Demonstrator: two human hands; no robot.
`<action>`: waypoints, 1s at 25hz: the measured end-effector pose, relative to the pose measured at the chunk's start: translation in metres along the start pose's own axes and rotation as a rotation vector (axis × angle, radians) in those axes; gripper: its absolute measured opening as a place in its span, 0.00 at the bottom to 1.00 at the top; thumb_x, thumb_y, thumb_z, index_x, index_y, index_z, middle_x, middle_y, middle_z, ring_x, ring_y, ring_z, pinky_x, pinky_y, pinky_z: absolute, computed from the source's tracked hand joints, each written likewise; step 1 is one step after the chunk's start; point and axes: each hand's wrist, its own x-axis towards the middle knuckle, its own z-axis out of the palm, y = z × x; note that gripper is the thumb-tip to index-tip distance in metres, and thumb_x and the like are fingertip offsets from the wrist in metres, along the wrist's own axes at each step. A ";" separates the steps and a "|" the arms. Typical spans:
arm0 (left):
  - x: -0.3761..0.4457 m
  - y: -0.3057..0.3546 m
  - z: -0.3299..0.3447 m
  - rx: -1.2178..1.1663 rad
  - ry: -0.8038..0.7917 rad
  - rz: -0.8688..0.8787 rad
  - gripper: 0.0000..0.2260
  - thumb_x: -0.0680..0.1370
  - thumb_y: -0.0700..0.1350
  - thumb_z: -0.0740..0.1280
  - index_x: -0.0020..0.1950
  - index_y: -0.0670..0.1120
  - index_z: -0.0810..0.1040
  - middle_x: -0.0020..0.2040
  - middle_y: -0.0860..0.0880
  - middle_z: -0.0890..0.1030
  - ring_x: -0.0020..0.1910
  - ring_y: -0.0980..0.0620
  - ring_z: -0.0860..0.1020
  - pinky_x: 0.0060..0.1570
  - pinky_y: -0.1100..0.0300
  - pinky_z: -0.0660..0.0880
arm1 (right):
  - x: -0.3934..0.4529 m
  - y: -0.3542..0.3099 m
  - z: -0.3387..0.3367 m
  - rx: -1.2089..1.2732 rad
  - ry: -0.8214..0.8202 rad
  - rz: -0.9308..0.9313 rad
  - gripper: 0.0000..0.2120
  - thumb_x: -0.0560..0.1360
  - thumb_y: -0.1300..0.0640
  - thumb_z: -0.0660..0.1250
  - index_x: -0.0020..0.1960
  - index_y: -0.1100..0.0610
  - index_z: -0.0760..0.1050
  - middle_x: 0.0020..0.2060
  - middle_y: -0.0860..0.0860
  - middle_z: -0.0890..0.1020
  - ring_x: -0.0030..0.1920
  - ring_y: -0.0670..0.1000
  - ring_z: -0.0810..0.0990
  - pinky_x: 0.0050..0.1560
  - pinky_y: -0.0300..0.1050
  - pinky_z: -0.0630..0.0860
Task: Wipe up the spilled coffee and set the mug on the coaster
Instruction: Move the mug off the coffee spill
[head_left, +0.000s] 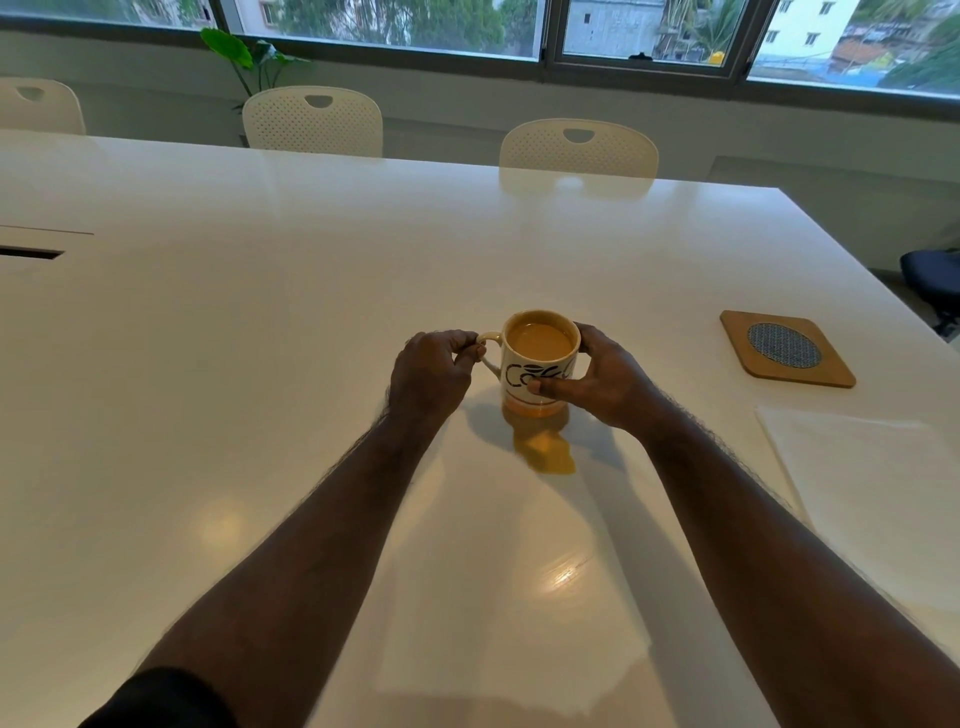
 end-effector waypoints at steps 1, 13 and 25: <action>0.000 -0.001 -0.002 0.000 0.005 -0.004 0.11 0.78 0.47 0.68 0.57 0.45 0.83 0.52 0.47 0.85 0.51 0.47 0.82 0.53 0.51 0.78 | 0.002 -0.002 0.000 0.004 -0.006 -0.009 0.41 0.64 0.45 0.78 0.72 0.54 0.66 0.67 0.50 0.76 0.67 0.53 0.73 0.65 0.61 0.73; 0.006 -0.028 -0.048 0.047 0.074 -0.061 0.12 0.78 0.47 0.68 0.58 0.44 0.83 0.53 0.47 0.85 0.52 0.48 0.82 0.53 0.53 0.78 | 0.035 -0.035 0.032 0.028 -0.102 -0.104 0.38 0.65 0.49 0.79 0.71 0.54 0.68 0.65 0.51 0.76 0.65 0.51 0.74 0.62 0.51 0.76; 0.005 -0.083 -0.101 0.133 0.159 -0.160 0.11 0.77 0.48 0.69 0.56 0.46 0.84 0.52 0.47 0.85 0.51 0.48 0.81 0.47 0.60 0.73 | 0.070 -0.077 0.095 0.041 -0.239 -0.154 0.38 0.67 0.53 0.78 0.72 0.57 0.67 0.66 0.53 0.75 0.66 0.52 0.73 0.64 0.56 0.74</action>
